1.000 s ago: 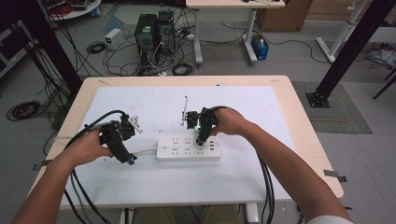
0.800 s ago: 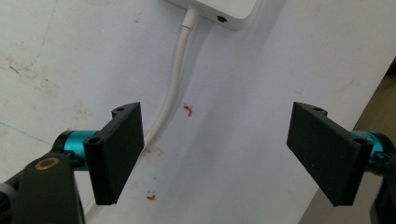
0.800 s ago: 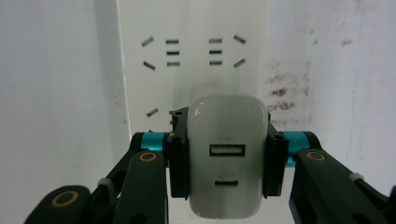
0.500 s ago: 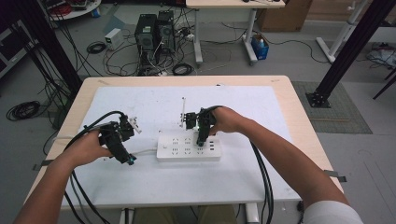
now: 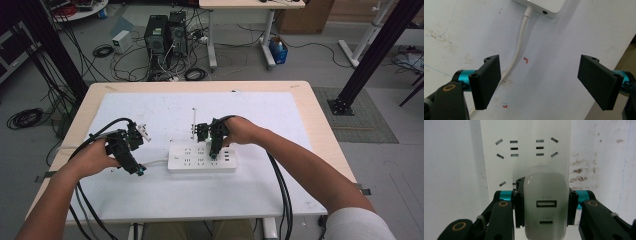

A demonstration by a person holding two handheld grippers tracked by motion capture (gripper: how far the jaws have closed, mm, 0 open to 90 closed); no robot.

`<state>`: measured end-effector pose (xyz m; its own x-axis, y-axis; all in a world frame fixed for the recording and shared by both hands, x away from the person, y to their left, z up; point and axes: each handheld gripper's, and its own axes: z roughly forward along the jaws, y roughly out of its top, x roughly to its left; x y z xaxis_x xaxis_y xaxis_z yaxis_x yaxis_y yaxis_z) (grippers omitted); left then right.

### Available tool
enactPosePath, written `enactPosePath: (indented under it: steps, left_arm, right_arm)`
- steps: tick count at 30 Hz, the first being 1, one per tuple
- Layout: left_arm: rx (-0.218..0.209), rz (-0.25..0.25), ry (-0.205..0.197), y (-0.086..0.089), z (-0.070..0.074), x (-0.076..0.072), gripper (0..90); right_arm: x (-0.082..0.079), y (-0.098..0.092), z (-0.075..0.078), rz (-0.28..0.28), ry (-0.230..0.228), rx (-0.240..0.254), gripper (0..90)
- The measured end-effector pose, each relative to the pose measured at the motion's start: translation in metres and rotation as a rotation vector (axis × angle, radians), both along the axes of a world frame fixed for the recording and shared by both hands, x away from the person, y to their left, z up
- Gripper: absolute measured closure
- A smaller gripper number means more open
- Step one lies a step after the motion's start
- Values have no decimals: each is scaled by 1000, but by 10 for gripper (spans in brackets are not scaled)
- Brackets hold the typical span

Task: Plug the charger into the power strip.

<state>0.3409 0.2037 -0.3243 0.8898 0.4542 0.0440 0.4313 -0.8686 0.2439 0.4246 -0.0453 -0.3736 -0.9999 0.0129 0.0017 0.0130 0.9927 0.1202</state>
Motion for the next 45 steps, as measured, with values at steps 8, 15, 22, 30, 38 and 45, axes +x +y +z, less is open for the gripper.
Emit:
enactPosePath:
  steps: [8, 15, 22, 30, 38, 45]
  left_arm:
    - [-9, -6, -12, 3, -2, -1, 189]
    - [-38, 5, -54, 6, 1, 1, 190]
    - [-25, 13, -57, 9, 3, 9, 189]
    - [-33, 12, -97, 9, 14, 16, 189]
    - [-54, 15, -135, 8, 17, 19, 190]
    - [-72, 39, -157, 10, 22, 19, 189]
  right_arm:
    - [7, -18, 2, -98, 51, 142, 310]
    - [14, -59, 35, -267, 13, 328, 217]
    - [-2, -92, 49, -385, -123, 285, 111]
    - [-25, -145, 65, -576, -199, 269, 80]
    - [-49, -172, 60, -652, -202, 253, 9]
    - [-59, -183, 65, -676, -214, 293, 9]
